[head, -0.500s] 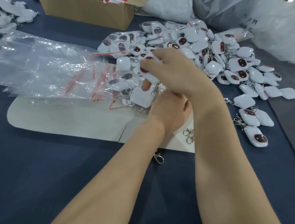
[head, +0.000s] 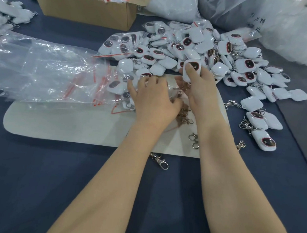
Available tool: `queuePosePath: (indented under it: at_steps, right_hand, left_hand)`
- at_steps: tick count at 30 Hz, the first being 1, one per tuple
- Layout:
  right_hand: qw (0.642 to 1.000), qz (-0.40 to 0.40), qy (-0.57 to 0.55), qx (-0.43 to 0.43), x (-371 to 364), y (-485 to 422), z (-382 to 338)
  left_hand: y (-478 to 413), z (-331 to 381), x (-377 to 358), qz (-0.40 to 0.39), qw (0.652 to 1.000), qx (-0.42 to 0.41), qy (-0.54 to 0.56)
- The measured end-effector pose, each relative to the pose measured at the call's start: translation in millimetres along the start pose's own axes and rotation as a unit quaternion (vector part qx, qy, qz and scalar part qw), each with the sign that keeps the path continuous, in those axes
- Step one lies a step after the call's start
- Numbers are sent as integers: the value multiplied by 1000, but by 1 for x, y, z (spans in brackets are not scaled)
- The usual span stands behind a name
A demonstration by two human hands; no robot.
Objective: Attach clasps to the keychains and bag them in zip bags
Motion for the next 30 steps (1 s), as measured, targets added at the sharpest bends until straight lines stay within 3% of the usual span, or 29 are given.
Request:
queuePosePath:
  at_steps: [6,12,23,30]
  right_hand:
    - [998,-7,42,35,-2,-1,6]
    - [1000,-1,29,10,-3,-5,9]
    - [998,-40,-57,-10,-3,-4,7]
    - [998,-41,-49,-9,-5,-2,7]
  left_hand:
    - [-3,-5,-4,6,1000,6,8]
    - [-3,-7,-5,41,999,4,12]
    - [-4,-7,-6,53,998,11,29]
    - [-5,-8,-5,51,997,23,50]
Point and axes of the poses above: each hand's wrist, its own y-axis away from the middle knuckle, its own x-axis out of the back of the hand, z = x × y, the point moved 4 cm from there along -y, towards the middle knuckle, and after that the axes turned 8 degrees about -x, right-handed, at the moved point
